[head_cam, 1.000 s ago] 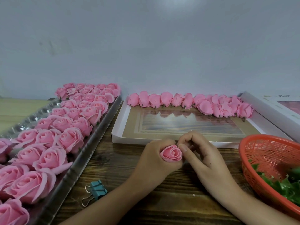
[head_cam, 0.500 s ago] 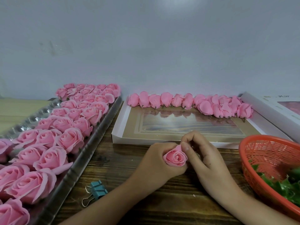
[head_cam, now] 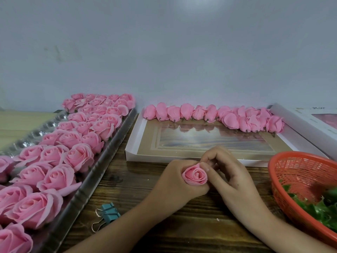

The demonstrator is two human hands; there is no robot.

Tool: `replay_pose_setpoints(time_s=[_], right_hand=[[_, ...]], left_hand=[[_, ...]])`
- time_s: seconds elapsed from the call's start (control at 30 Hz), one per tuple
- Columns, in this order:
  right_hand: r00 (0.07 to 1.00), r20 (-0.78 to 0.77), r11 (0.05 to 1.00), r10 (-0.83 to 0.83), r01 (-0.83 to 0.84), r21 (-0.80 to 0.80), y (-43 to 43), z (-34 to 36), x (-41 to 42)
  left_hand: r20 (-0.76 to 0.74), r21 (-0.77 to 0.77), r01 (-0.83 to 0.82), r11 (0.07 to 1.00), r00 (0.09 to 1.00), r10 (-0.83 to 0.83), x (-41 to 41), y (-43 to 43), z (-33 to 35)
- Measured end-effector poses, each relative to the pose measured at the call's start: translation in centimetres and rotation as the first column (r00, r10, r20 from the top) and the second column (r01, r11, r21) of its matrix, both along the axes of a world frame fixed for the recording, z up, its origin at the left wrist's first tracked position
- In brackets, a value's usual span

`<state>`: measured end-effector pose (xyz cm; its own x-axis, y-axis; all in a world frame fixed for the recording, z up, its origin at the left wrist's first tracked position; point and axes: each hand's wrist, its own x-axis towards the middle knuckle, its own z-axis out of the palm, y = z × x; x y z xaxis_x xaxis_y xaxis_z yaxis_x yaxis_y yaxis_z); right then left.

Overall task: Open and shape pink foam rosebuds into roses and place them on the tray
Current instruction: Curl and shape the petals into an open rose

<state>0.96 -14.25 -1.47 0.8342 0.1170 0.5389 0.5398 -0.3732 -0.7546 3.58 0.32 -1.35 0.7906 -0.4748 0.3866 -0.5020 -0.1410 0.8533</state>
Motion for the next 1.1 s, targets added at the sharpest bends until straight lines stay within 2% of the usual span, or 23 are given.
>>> replay_pose_setpoints(time_s=[0.37,0.53,0.77,1.1], right_hand=[[0.997,-0.074,0.991,0.037,-0.027,0.131,-0.17,-0.19,0.02],[0.990,-0.088,0.972,0.112,-0.091,0.217,-0.17,-0.08,0.25],[0.991,-0.094,0.974,0.091,-0.069,0.216,-0.21,-0.53,0.36],[0.999,-0.052,0.996,0.000,0.004,0.086,-0.22,-0.70,0.16]], left_hand=[[-0.022,0.012,0.041,0.999,0.999,-0.041,-0.22,-0.01,0.01],[-0.028,0.007,0.058,0.998,0.998,-0.058,-0.24,0.00,0.07],[-0.025,0.019,0.060,0.998,0.998,-0.059,-0.41,-0.05,0.10],[-0.021,0.029,0.046,0.999,0.999,-0.045,-0.43,-0.03,0.24]])
